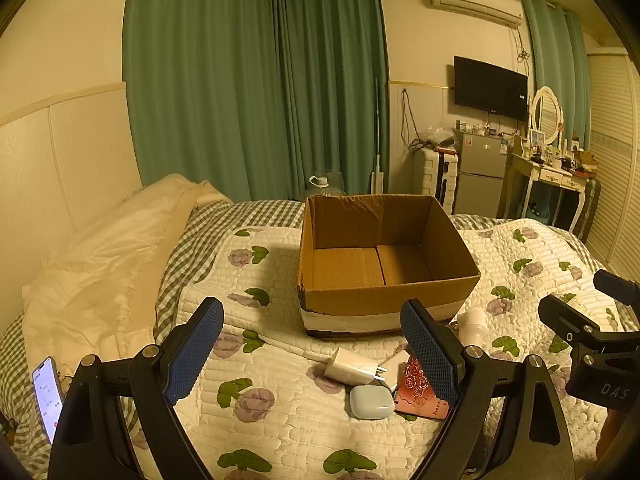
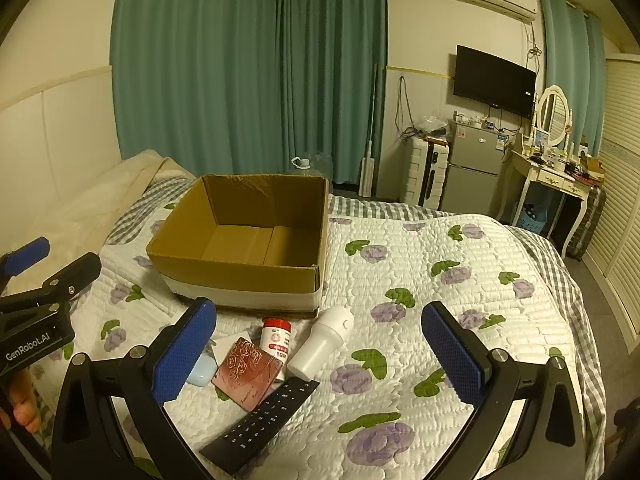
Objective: Organize rigid objects
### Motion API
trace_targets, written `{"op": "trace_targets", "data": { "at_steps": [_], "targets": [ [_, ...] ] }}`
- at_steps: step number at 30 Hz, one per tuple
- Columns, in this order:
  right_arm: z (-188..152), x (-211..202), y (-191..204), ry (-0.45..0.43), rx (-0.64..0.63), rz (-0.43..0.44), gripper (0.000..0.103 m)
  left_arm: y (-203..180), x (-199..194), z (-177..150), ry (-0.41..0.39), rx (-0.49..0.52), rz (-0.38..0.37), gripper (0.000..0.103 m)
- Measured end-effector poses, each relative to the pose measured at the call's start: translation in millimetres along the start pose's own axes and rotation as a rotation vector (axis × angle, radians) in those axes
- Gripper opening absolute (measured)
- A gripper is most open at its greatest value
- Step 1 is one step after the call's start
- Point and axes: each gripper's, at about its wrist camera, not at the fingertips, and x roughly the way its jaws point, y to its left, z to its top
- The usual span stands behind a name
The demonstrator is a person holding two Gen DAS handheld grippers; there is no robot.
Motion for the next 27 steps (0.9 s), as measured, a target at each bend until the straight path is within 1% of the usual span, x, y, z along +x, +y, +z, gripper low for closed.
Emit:
{"op": "trace_targets", "data": {
  "at_steps": [15,16,27],
  "targets": [
    [1.4,0.8,0.5,0.003,0.012,-0.013,0.103,-11.3,5.0,-7.3,0.006,0.009,-0.004,0.092],
    [1.6,0.8,0.4,0.003,0.012,-0.014,0.103,-7.6,1.7,-0.4,0.005,0.008,-0.002,0.092],
    [2.3,0.2,1.7,0.002,0.010,-0.013,0.103,-7.7,1.8,-0.7,0.005,0.008,-0.004,0.092]
  ]
}}
